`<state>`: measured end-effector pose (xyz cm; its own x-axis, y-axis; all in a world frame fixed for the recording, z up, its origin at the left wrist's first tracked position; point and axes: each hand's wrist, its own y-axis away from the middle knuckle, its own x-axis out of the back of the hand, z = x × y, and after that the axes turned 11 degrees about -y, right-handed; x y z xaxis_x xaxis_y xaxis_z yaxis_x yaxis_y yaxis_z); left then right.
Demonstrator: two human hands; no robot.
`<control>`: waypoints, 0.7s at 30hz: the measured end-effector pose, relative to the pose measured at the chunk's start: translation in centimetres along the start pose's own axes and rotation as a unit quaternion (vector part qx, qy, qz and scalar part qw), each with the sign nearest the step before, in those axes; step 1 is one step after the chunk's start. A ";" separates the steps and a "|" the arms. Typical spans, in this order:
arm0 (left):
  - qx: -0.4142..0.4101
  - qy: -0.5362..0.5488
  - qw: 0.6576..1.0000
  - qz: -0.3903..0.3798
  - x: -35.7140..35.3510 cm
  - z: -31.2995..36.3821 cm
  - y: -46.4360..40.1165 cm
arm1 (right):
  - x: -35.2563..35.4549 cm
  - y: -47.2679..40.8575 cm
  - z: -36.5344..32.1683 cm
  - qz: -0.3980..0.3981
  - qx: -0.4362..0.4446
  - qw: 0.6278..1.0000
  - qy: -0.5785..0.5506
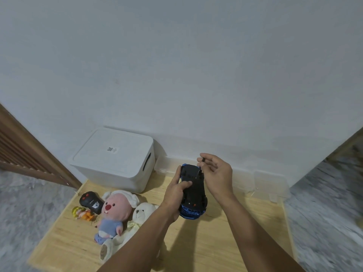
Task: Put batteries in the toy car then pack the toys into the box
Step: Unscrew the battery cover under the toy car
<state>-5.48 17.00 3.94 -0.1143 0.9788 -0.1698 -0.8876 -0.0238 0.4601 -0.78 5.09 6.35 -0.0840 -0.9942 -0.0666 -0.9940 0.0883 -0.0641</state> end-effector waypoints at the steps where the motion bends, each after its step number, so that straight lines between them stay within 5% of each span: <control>1: -0.003 -0.001 1.000 -0.004 0.0 0.0 0.0 | -0.1 0.1 0.1 0.003 0.002 1.000 0.000; 21: 0.008 -0.001 1.000 0.004 0.0 0.2 0.2 | 0.2 -0.5 -0.1 0.005 0.019 0.999 0.031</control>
<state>-5.53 17.08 4.21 -0.1206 0.9789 -0.1649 -0.8791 -0.0282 0.4759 -0.32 4.81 6.48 -0.1000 -0.9950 -0.0066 -0.9898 0.1002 -0.1016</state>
